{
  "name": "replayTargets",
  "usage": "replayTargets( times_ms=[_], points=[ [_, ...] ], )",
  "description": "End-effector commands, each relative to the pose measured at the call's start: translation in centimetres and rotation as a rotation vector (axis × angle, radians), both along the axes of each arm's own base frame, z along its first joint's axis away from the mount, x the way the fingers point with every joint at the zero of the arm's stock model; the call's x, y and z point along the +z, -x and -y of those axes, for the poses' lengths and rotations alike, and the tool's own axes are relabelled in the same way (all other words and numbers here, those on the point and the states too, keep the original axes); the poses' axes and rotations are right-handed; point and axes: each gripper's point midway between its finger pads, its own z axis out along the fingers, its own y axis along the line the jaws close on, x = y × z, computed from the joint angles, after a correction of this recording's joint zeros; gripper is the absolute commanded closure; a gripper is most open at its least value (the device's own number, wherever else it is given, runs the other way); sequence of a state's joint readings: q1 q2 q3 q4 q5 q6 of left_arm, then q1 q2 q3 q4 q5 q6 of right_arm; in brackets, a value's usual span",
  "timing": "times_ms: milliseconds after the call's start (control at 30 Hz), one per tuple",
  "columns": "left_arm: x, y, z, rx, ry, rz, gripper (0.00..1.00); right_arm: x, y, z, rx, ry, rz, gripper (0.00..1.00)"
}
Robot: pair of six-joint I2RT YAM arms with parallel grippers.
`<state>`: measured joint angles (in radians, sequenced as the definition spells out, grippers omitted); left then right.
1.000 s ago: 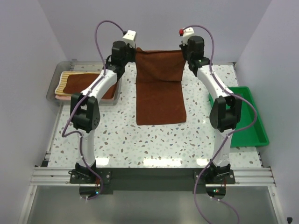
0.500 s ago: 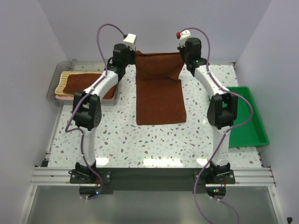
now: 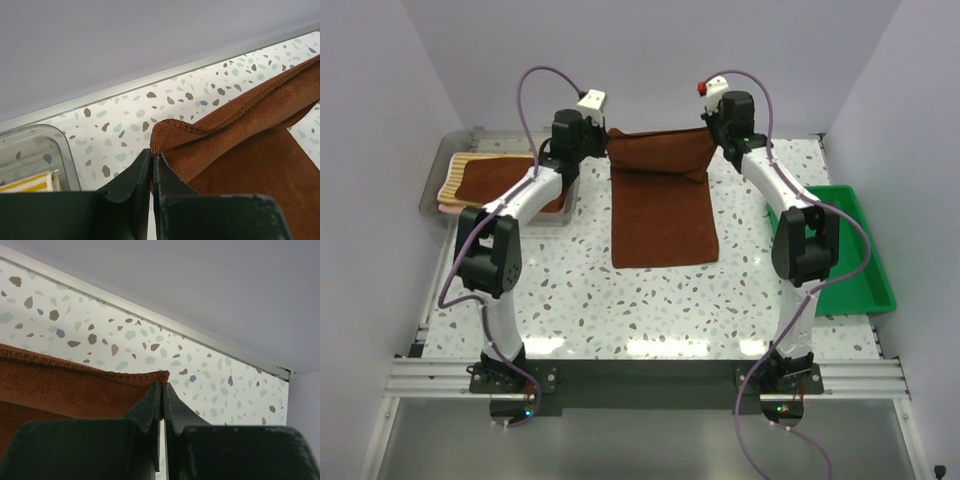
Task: Fold and stack the towels
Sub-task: Fold the towel
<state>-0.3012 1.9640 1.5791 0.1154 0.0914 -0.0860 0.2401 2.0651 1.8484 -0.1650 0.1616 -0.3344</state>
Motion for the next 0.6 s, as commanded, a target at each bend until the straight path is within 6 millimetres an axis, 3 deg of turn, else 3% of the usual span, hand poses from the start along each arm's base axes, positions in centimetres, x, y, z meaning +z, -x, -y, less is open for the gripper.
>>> replayTargets(
  times_ms=[0,133,233,567],
  points=[
    [3.8,0.9,-1.6,0.022,0.026,0.078,0.90,4.7,1.6,1.6,-0.011,0.017,0.080,1.00],
    [2.2,2.7,-1.0,-0.025,0.043,0.017,0.90,4.3,3.2,1.6,0.015,0.020,0.046,1.00],
    [0.9,3.9,-1.0,-0.030,0.057,-0.023,0.89,2.9,4.3,1.7,0.020,0.025,0.005,1.00],
    [-4.1,5.8,-0.9,-0.054,0.044,-0.160,0.89,-3.4,7.4,1.4,0.031,-0.022,-0.156,1.00]
  ],
)
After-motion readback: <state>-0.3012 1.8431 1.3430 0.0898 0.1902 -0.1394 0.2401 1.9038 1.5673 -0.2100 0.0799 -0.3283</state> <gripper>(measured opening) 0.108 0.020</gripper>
